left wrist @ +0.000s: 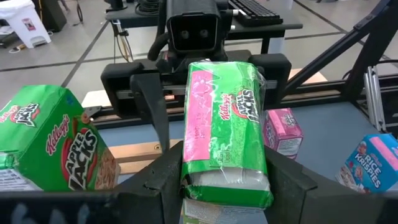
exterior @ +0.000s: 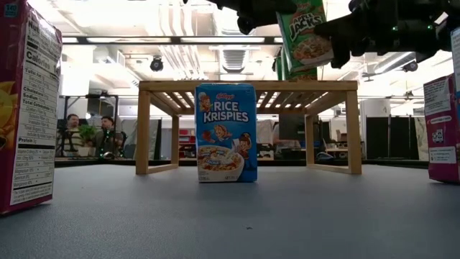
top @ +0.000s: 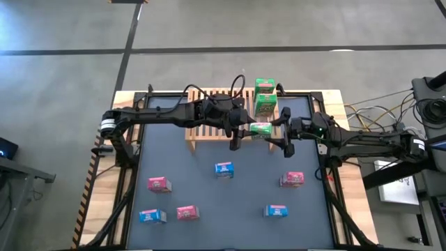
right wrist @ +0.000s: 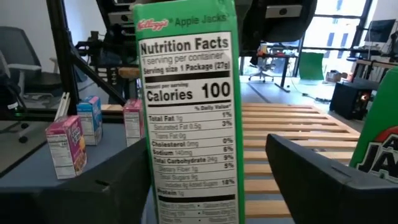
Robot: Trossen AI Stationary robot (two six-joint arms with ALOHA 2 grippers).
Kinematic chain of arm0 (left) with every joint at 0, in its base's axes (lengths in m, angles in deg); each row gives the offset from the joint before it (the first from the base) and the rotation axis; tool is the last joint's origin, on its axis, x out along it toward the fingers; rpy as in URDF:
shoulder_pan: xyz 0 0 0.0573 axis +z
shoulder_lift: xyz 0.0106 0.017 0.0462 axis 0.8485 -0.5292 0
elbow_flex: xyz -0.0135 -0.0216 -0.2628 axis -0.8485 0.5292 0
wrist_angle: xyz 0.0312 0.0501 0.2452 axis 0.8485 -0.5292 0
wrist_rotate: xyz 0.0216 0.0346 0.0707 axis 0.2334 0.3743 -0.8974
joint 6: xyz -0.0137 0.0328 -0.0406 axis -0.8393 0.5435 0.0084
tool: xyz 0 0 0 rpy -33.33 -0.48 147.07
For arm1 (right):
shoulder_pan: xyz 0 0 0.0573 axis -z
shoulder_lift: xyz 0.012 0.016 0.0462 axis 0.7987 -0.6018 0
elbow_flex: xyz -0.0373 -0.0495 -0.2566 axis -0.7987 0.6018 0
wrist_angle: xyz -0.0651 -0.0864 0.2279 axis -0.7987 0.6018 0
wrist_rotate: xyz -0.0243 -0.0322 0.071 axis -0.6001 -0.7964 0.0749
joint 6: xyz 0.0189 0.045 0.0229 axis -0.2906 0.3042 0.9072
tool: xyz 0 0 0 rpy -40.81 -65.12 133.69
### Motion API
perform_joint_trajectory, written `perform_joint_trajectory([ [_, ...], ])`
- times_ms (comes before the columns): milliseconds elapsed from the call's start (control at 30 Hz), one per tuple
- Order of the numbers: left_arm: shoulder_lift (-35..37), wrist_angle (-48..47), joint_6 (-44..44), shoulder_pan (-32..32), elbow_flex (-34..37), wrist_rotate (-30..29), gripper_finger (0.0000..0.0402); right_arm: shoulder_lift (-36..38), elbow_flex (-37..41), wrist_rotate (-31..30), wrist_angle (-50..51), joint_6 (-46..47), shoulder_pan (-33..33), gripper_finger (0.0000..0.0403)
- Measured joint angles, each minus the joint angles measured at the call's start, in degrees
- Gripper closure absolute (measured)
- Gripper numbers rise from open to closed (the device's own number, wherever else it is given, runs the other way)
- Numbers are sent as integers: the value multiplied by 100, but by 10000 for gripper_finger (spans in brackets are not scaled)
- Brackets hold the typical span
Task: Stack cereal on shelf
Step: Put the green cereal box on the shelf aligned with the other cereal boxes
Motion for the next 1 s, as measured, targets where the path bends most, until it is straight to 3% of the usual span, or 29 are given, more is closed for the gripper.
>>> perform_joint_trajectory([
  [267,0,23,-169,2,0,-72,248,1,0,38,2,-34,-1,192],
  [433,4,42,-186,0,0,-129,214,4,0,12,2,-130,1,213],
  [733,236,-273,-78,-4,0,-188,141,80,89,53,-9,-306,4,225],
  [1000,793,-814,-50,-51,4,-351,131,726,708,342,-1029,-225,33,223],
])
